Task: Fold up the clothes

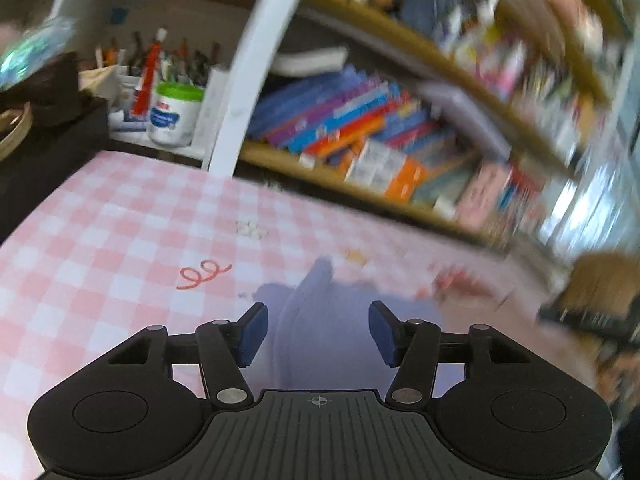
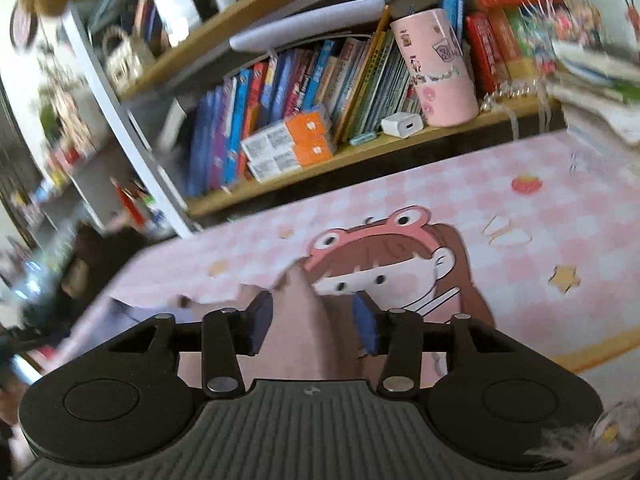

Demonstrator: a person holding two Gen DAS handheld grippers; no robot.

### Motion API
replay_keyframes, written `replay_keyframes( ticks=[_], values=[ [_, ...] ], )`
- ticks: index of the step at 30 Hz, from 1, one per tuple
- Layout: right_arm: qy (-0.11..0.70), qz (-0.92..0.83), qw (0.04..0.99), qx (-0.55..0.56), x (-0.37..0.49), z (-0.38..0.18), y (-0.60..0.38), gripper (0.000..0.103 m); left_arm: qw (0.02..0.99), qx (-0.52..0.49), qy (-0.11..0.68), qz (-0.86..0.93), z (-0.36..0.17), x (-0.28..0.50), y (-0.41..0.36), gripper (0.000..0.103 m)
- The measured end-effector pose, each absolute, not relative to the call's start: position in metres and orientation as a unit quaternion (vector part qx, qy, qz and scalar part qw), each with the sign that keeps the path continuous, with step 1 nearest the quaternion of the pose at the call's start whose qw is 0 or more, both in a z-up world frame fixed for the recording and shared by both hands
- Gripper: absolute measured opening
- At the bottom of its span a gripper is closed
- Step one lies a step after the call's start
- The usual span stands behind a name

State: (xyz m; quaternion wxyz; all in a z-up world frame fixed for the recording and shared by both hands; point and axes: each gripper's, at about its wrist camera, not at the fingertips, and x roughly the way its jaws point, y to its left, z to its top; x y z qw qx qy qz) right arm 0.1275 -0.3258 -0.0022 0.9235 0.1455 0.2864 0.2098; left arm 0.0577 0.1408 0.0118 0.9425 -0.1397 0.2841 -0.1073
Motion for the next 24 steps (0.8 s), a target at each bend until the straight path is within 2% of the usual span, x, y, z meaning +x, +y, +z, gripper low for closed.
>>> replay_keyframes(
  ticks=[2, 4, 5, 6, 7, 14, 19, 24],
  values=[
    [0.295, 0.211, 0.921, 0.141, 0.134, -0.008, -0.321, 0.038, 0.942, -0.115, 0.300, -0.097, 0.006, 0.068, 0.135, 0.052],
    [0.304, 0.221, 0.916, 0.143, 0.138, -0.014, -0.318, 0.035, 0.939, -0.117, 0.306, -0.102, 0.001, 0.074, 0.135, 0.042],
    [0.310, 0.222, 0.914, 0.140, 0.140, -0.017, -0.316, 0.032, 0.937, -0.120, 0.309, -0.106, -0.002, 0.076, 0.135, 0.028],
    [0.314, 0.221, 0.913, 0.137, 0.141, -0.019, -0.315, 0.021, 0.937, -0.124, 0.310, -0.106, -0.004, 0.078, 0.135, 0.011],
    [0.320, 0.222, 0.911, 0.134, 0.142, -0.021, -0.314, 0.010, 0.937, -0.126, 0.309, -0.107, -0.005, 0.078, 0.136, 0.007],
    [0.266, 0.261, 0.910, 0.180, 0.136, -0.005, -0.329, 0.007, 0.948, -0.160, 0.243, -0.125, 0.011, 0.061, 0.142, 0.006],
    [0.320, 0.225, 0.906, 0.162, 0.154, -0.031, -0.319, 0.007, 0.932, -0.183, 0.297, -0.098, -0.020, 0.080, 0.151, 0.007],
    [0.323, 0.231, 0.899, 0.184, 0.155, -0.034, -0.327, 0.010, 0.932, -0.190, 0.293, -0.095, -0.018, 0.077, 0.159, 0.014]
  ],
)
